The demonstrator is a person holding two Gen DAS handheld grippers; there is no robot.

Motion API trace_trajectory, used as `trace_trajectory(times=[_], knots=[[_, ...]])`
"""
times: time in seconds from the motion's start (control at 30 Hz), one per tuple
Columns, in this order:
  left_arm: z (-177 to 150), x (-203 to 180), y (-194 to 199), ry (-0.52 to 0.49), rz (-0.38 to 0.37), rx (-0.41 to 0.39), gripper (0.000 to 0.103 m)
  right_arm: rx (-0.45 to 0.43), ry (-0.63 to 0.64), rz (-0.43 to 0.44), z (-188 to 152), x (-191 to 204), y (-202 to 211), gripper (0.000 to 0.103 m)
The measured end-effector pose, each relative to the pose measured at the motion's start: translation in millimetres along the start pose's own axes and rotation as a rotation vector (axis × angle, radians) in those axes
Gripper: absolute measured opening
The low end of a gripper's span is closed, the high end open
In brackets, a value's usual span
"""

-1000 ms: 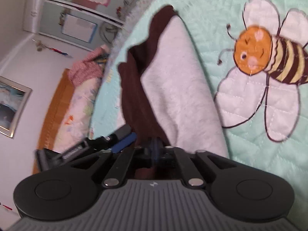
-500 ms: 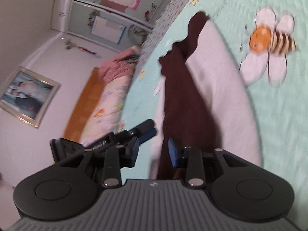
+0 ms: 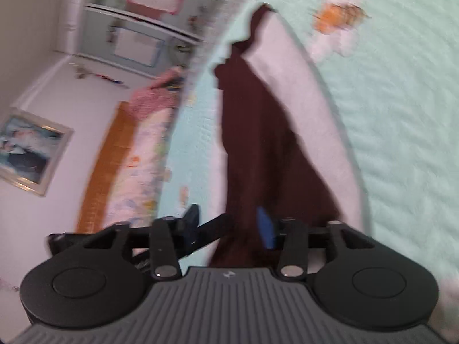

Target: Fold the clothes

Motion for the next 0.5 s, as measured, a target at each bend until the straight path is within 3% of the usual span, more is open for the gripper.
trace_trajectory(times=[0.03,0.1,0.2,0.23,0.37,0.4,0.5], knots=[[-6.6,5.4,-5.6,0.011,0.005,-0.008,0.052,0.006,-0.007,-0.024,-2.1,-7.2,-4.3,0.029],[-6.9,4.7,-2.3,0.021,0.017,-0.039,0.052,-0.009,-0.032,-0.038,-2.5,-17.9,-6.6,0.017],[-1.0,-0.7,8.8,0.060,0.035,-0.027,0.052,0.008,-0.097,-0.011,-0.6,-18.2,8.1,0.025],[2.6,-6.5,16.4,0.068,0.029,-0.047,0.052,-0.006,-0.077,-0.001,-1.8,-13.7,16.8,0.035],[4.4,-13.5,38.8,0.105,-0.012,-0.134,0.056,-0.020,-0.031,-0.002,-6.0,-4.5,20.4,0.048],[0.0,-9.3,36.0,0.119,0.012,-0.120,0.056,-0.017,-0.025,-0.008,-6.8,-3.4,17.4,0.057],[-21.4,12.0,20.3,0.148,0.085,-0.045,0.055,-0.002,-0.039,-0.012,-9.5,-3.8,6.9,0.055]])
Point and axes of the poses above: each gripper's, at about its wrist camera, not at the fingertips, and y roughly against the way its jaws point, x to its left, z to its top, the point moved 10 cm from there along -y, roughly the way its jaws point, and after that the axes turned 15 degrees about -z, right-handed, at the moved point
